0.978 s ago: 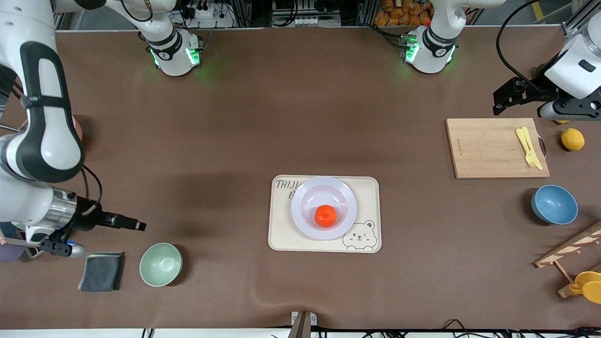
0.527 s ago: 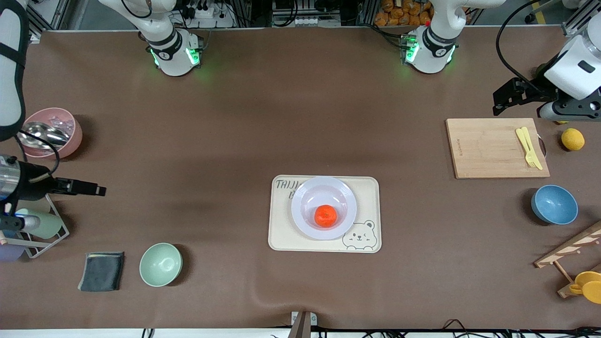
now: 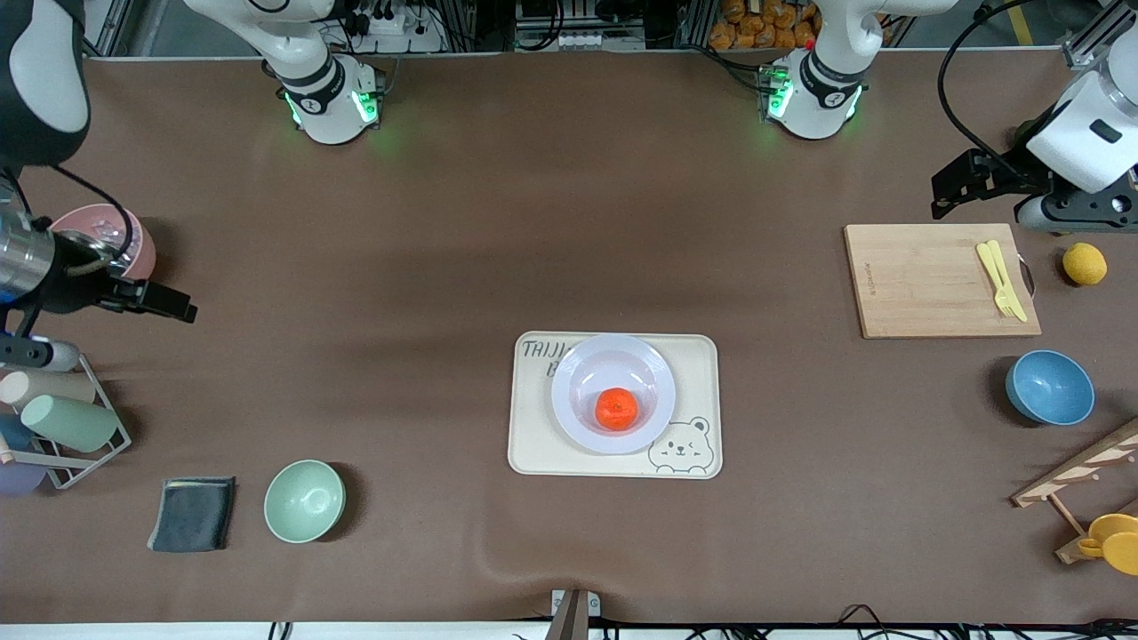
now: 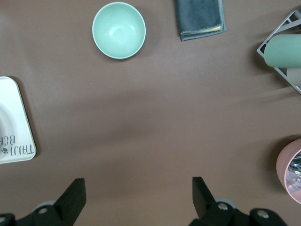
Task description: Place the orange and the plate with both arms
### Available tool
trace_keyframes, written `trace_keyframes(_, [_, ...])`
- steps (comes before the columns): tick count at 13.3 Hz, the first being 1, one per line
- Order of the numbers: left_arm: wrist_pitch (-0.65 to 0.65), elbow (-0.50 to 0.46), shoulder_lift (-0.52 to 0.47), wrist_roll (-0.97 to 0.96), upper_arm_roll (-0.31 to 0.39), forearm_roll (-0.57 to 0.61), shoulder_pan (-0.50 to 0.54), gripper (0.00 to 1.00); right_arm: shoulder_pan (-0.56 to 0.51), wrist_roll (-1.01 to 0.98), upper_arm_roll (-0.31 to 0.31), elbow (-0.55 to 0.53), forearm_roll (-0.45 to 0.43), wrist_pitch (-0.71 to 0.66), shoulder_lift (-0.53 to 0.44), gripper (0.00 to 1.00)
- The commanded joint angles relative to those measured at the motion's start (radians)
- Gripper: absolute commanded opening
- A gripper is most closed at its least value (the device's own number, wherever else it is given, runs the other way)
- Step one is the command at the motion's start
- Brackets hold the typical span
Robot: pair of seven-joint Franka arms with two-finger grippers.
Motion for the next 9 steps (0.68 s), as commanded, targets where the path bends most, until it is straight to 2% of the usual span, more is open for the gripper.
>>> trace_keyframes(1, [0.003, 0.013, 0.010, -0.011, -0.002, 0.018, 0.005, 1.00, -0.012, 0.017, 0.005, -0.177, -0.015, 0.061, -0.156, 1.00])
trace_keyframes(5, [0.011, 0.015, 0.007, -0.024, 0.010, 0.015, 0.005, 1.00, -0.006, 0.021, 0.008, -0.177, 0.001, -0.006, -0.240, 1.00])
trace_keyframes(9, [0.017, 0.015, 0.003, -0.034, 0.034, 0.008, 0.004, 1.00, 0.047, 0.071, 0.005, -0.167, 0.003, 0.015, -0.208, 1.00])
